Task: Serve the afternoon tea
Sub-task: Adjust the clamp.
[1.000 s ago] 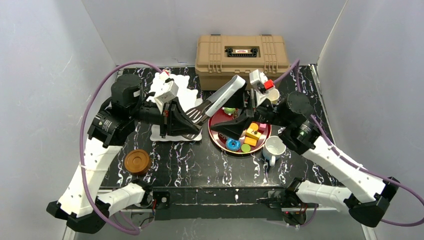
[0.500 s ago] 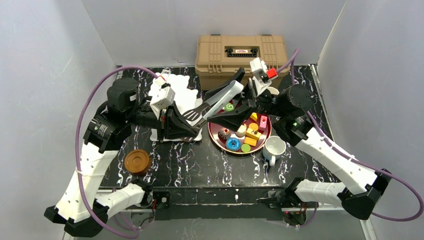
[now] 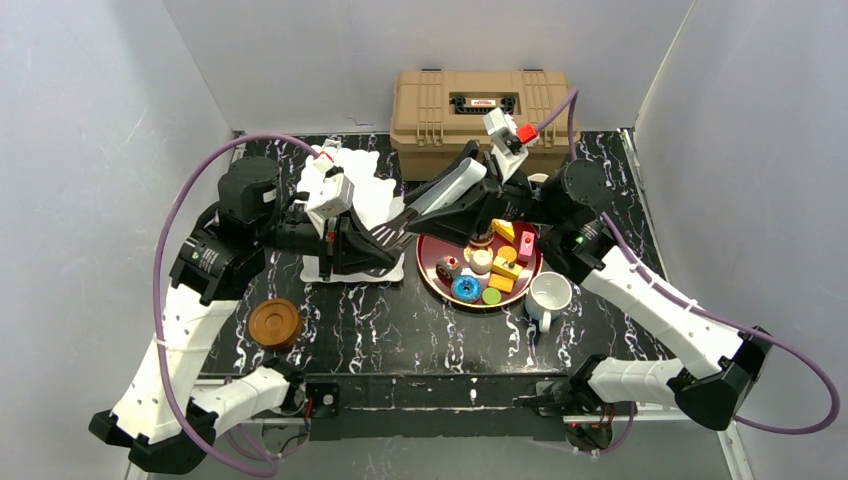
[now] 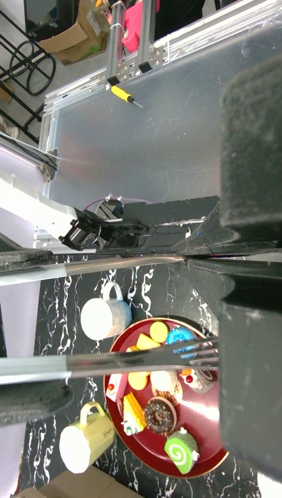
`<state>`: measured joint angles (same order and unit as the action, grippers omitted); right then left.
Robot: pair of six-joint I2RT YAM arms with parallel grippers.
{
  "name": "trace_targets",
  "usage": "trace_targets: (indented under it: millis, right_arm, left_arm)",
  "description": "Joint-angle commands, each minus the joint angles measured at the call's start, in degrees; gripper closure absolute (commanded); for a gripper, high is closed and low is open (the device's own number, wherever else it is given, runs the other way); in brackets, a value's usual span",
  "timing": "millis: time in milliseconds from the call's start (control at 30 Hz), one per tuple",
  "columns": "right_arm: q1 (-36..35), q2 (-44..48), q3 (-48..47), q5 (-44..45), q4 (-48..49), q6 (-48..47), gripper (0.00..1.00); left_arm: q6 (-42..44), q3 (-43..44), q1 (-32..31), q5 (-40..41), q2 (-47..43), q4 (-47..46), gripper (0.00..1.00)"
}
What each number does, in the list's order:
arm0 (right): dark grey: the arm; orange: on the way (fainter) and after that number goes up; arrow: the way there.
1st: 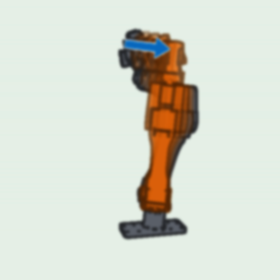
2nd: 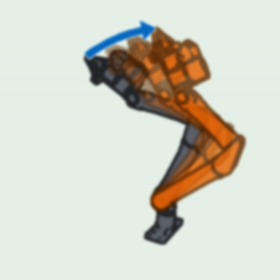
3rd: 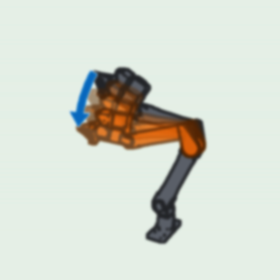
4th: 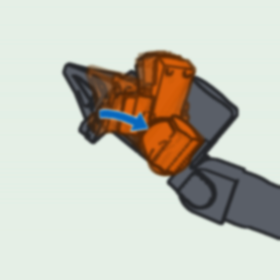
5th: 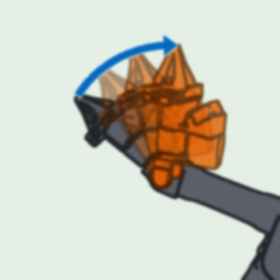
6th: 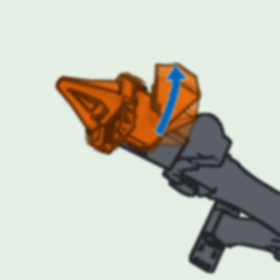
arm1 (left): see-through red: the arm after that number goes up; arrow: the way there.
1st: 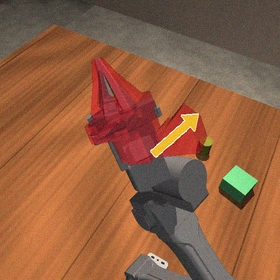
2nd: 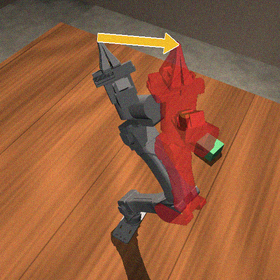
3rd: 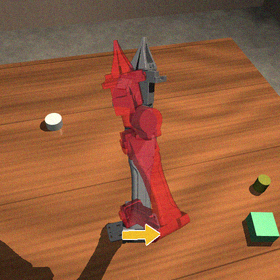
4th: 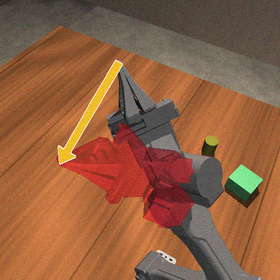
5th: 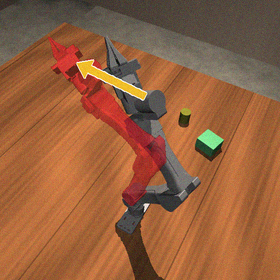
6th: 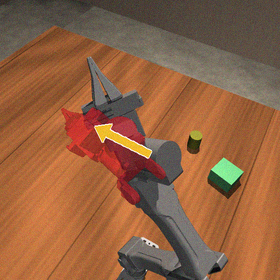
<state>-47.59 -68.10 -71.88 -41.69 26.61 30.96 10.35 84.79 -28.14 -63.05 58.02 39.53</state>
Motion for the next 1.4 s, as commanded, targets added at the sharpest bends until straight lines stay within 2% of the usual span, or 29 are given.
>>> trace_targets:
  millis: [0,100,233,300,333,367,467,533,600,633,833,933,1033,1167,1367]
  right_arm:
    - [0.0,1.2,-3.4,0.1,-3.6,-1.4,0.44]
    - [0.0,1.5,-3.8,1.3,-6.1,-2.7,0.49]
    - [0.0,2.5,-4.0,5.0,-10.2,-5.0,0.59]
    - [0.0,3.3,-3.6,7.4,-12.1,-6.2,0.63]
    - [0.0,3.7,-3.4,8.7,-13.3,-6.9,0.65]
    - [0.0,4.0,-3.2,10.1,-14.5,-7.5,0.67]
    - [0.0,5.0,-2.5,15.5,-17.7,-9.9,0.7]
    - [0.0,5.8,-1.9,18.9,-19.3,-11.4,0.73]
    - [0.0,6.2,-2.0,23.0,-21.4,-13.5,0.75]
    - [0.0,6.3,-2.0,25.0,-22.6,-14.2,0.74]
    - [0.0,6.2,-0.1,38.4,-29.3,-19.9,0.76]
    - [0.0,5.9,2.8,46.7,-30.2,-21.9,0.78]
    - [0.0,5.2,5.7,52.8,-29.9,-23.1,0.82]
    - [0.0,4.2,9.1,55.4,-28.4,-23.7,0.82]
    - [0.0,3.6,14.7,55.4,-24.1,-25.2,0.78]
  left_arm:
    - [0.5,0.1,0.1,0.7,-0.8,-2.3,1.0]
    - [0.4,0.1,0.1,1.2,-0.7,-2.4,1.0]
    - [0.9,-1.0,0.1,5.8,-1.6,-4.1,1.0]
    - [0.9,-2.3,0.1,9.3,-2.7,-6.8,0.91]
    - [0.5,-3.4,0.1,11.4,-3.4,-8.6,0.85]
    - [0.1,-4.3,0.1,13.4,-4.3,-10.6,0.73]
    - [0.3,-6.5,0.1,19.1,-6.2,-14.4,0.58]
    - [0.5,-7.0,0.1,21.5,-6.9,-15.4,0.5]
    - [1.4,-7.2,0.1,23.0,-7.2,-15.0,0.33]
    - [2.0,-7.2,0.1,23.7,-7.2,-14.5,0.28]
    - [0.4,-6.0,0.1,30.2,-5.6,-11.3,0.16]
    - [0.8,-1.2,0.1,31.4,-0.9,-2.7,0.03]
    - [2.0,2.0,0.1,32.8,2.5,3.4,0.02]
    - [3.4,3.2,0.1,36.6,2.9,3.8,0.02]
    - [2.9,10.4,0.2,45.0,6.1,9.1,0.02]
